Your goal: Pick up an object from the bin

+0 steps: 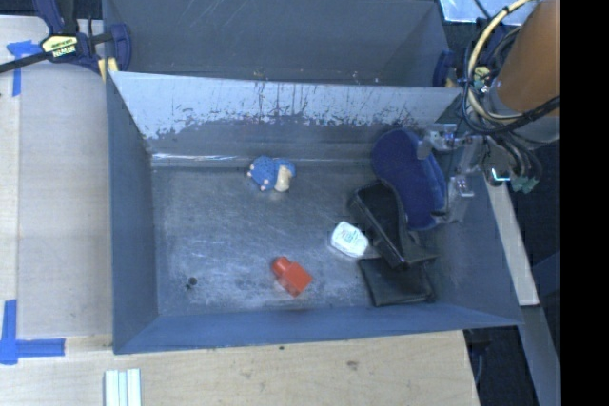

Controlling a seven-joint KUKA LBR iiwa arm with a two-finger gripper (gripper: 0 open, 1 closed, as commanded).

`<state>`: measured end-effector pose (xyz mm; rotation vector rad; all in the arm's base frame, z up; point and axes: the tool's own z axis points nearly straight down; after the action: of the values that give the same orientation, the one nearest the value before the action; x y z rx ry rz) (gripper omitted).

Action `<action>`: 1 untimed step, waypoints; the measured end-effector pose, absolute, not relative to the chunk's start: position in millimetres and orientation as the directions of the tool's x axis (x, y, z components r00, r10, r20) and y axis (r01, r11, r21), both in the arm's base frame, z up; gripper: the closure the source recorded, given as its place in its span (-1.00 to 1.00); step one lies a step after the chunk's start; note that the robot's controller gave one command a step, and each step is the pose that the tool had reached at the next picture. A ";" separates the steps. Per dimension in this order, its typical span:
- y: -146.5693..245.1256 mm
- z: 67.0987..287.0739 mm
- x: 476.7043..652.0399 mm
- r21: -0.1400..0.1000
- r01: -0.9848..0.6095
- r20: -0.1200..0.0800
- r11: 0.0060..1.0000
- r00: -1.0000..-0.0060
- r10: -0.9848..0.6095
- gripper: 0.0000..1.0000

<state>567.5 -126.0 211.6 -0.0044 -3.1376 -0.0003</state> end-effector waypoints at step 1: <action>-76.2 83.4 559.7 -0.007 -0.322 -0.013 0.947 -0.947 -0.322 -1.00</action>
Offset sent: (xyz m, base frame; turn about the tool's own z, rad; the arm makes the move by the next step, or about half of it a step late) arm -0.0132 0.0516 -0.1349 -0.3338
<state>559.7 -76.2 83.4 0.5153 -3.1129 0.0082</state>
